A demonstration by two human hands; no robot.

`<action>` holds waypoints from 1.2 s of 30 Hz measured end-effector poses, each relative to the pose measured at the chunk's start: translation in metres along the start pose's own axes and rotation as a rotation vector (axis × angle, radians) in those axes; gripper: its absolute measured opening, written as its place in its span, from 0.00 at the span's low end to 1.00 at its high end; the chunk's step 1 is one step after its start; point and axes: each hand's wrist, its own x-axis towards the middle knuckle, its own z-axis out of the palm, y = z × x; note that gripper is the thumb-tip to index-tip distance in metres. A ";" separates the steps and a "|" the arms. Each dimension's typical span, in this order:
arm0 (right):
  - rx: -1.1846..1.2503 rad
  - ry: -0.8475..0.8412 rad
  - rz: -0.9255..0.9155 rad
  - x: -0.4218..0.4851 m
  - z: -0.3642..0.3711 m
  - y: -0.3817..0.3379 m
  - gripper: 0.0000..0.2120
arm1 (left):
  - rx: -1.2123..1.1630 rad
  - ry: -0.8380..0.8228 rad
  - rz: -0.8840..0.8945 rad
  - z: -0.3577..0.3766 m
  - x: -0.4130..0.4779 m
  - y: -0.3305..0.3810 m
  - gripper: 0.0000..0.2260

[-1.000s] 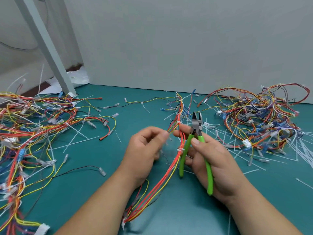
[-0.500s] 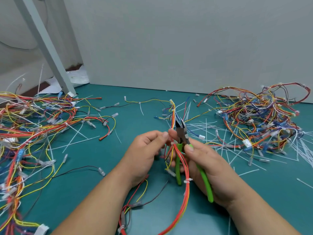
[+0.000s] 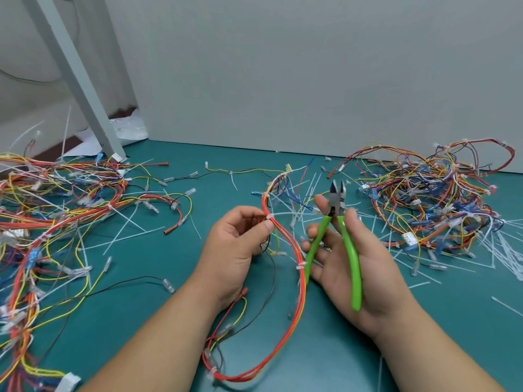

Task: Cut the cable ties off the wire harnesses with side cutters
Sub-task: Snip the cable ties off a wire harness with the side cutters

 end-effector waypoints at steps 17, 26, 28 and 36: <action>-0.155 0.064 0.026 -0.003 -0.003 0.005 0.19 | 0.010 0.225 0.092 0.004 -0.001 0.004 0.06; -0.053 -0.073 0.090 -0.009 0.001 -0.004 0.21 | 0.030 0.254 0.105 0.005 -0.001 0.002 0.06; -0.138 -0.064 0.088 -0.010 -0.001 -0.004 0.24 | 0.038 0.256 0.111 0.005 -0.001 0.001 0.06; -0.216 -0.115 0.203 -0.014 -0.003 -0.004 0.16 | 0.103 0.256 0.127 0.003 -0.001 -0.001 0.05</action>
